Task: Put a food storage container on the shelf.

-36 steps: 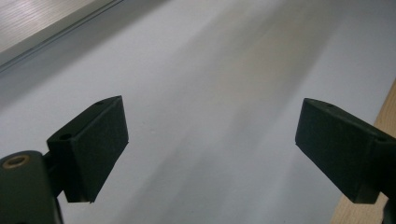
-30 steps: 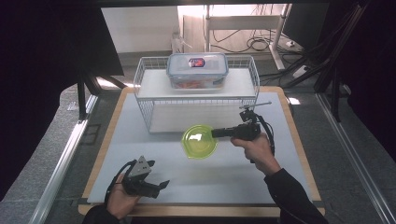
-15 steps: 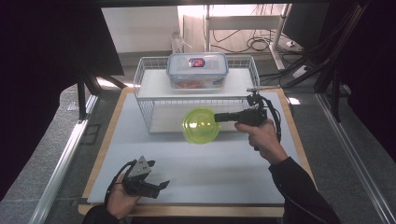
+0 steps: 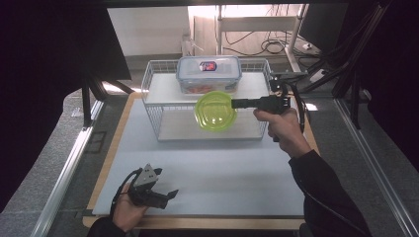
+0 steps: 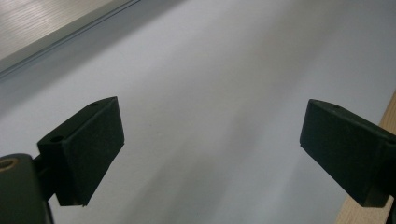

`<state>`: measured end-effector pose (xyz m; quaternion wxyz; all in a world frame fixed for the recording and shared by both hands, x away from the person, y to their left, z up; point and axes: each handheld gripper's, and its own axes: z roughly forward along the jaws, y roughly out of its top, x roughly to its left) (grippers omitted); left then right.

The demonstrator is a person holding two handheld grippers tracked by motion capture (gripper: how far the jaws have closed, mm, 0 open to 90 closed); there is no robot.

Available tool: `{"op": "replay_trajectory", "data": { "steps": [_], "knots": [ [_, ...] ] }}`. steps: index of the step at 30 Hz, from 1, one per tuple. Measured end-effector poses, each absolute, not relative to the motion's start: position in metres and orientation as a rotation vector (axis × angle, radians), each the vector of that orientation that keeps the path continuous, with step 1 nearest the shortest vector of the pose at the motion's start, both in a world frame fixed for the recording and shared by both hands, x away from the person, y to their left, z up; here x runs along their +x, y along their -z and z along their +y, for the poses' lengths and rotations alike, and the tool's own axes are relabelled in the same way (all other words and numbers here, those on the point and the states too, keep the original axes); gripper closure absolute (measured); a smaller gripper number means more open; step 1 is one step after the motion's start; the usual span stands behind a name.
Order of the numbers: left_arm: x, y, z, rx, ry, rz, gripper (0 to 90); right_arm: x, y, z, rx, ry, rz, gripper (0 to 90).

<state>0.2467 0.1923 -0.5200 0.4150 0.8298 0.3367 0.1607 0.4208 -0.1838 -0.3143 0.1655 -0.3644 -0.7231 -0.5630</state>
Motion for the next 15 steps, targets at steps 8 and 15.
{"op": "replay_trajectory", "data": {
  "steps": [8,15],
  "knots": [
    [0.247,0.520,0.193,2.080,-0.401,0.854,6.1,0.430,0.298,-0.184,-1.052,1.646,-2.039,84.0],
    [0.247,0.520,0.193,2.079,-0.402,0.854,6.2,0.443,0.274,-0.182,-1.083,1.694,-2.014,84.0]
  ]
}}
